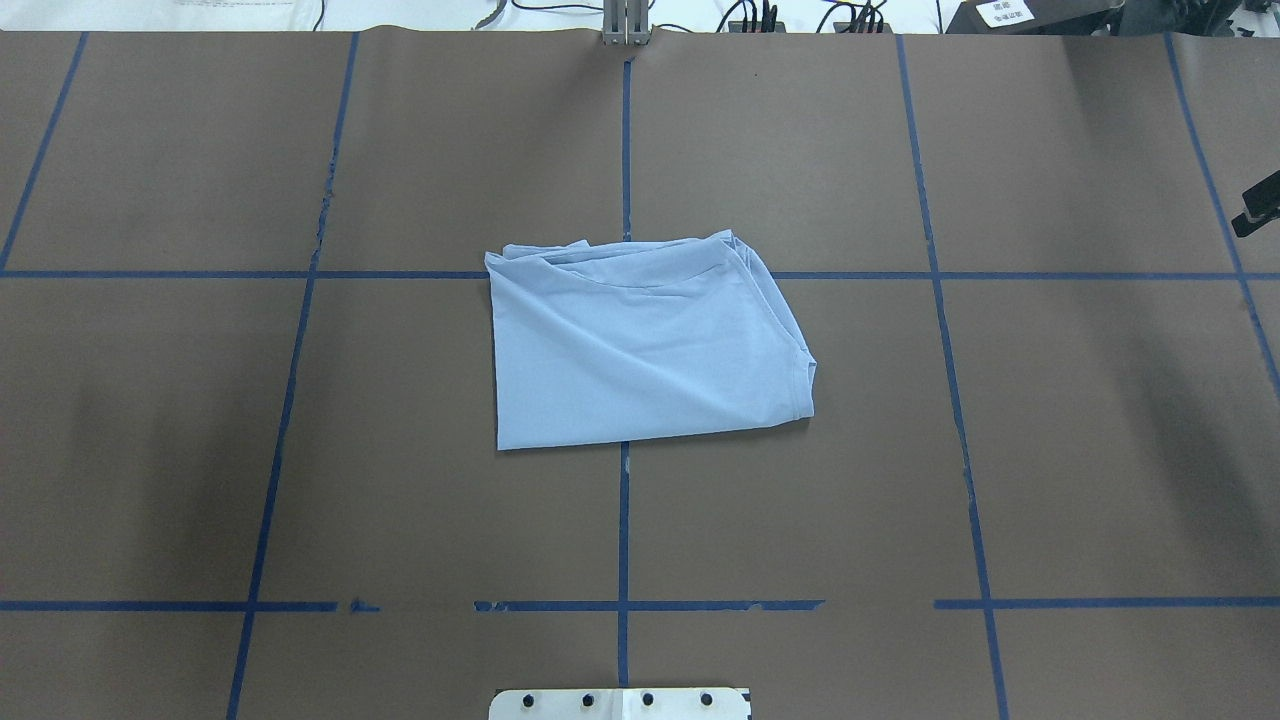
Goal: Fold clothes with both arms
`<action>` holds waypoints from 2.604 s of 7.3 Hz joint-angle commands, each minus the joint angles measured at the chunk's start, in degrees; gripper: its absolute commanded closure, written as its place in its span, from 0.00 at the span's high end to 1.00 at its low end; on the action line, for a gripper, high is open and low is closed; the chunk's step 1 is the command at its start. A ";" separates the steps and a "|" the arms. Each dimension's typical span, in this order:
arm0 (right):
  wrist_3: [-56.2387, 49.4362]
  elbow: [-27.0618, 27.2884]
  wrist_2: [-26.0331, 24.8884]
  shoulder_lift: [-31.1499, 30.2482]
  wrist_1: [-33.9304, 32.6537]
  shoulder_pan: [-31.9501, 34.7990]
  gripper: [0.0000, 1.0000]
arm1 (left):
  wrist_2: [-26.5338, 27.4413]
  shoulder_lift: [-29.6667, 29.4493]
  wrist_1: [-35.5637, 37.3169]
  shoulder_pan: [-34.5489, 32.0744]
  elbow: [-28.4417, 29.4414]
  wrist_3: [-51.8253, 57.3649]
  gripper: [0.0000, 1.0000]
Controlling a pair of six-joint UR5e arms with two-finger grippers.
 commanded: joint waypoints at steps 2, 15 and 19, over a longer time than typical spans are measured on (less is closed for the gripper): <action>0.03 0.36 0.25 -0.11 0.00 0.09 1.00 | -0.03 0.01 0.39 0.00 -0.69 0.00 1.00; -0.05 0.63 1.74 -1.96 0.00 3.34 1.00 | 0.06 0.80 0.56 -0.17 -0.43 0.09 1.00; 0.12 0.62 2.01 -1.61 0.00 3.34 1.00 | 0.06 0.80 0.56 -0.09 -0.52 0.09 1.00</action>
